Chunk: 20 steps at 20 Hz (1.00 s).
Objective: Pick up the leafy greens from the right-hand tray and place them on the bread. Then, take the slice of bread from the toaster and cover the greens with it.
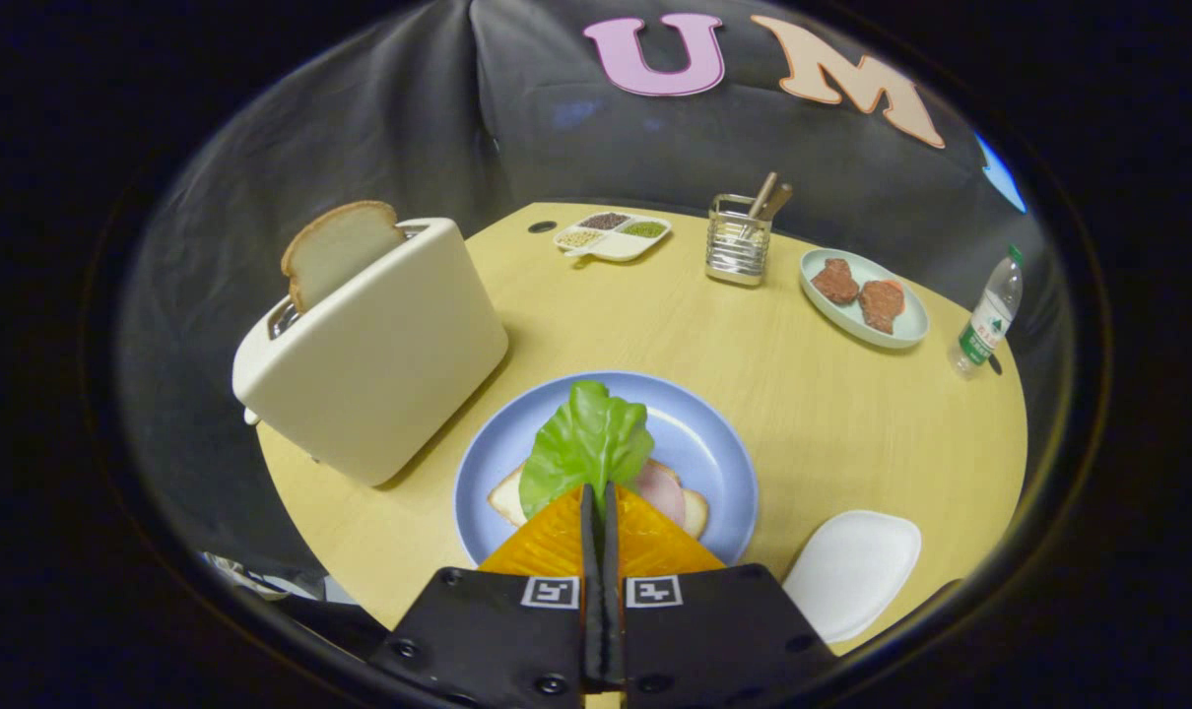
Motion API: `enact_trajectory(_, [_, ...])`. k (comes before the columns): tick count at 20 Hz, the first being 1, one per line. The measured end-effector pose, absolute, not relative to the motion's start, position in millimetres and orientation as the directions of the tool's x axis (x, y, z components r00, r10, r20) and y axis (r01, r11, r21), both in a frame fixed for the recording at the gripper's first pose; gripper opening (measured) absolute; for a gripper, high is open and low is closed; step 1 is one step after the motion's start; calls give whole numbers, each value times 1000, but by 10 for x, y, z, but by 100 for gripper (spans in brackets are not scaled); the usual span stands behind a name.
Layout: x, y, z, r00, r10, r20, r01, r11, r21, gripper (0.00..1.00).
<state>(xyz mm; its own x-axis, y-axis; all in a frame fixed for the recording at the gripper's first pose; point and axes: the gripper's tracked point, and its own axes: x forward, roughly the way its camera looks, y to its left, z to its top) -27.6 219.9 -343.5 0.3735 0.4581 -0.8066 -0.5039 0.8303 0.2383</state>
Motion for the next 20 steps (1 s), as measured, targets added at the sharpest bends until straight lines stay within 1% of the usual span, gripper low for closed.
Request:
enact_trajectory(9, [-372, 2456, -3672, 329, 450, -830, -522, 819, 237, 4])
enact_trajectory(11, [-360, 2431, -3736, 337, 425, -840, -536, 820, 200, 18])
enact_trajectory(13, [-453, 2477, -3744, 306, 431, -849, -545, 810, 216, 33])
enact_trajectory(15, [-424, 2490, -3742, 323, 430, -843, -553, 808, 200, 48])
enact_trajectory(20, [-326, 2530, -3479, 381, 450, -808, -547, 814, 195, 85])
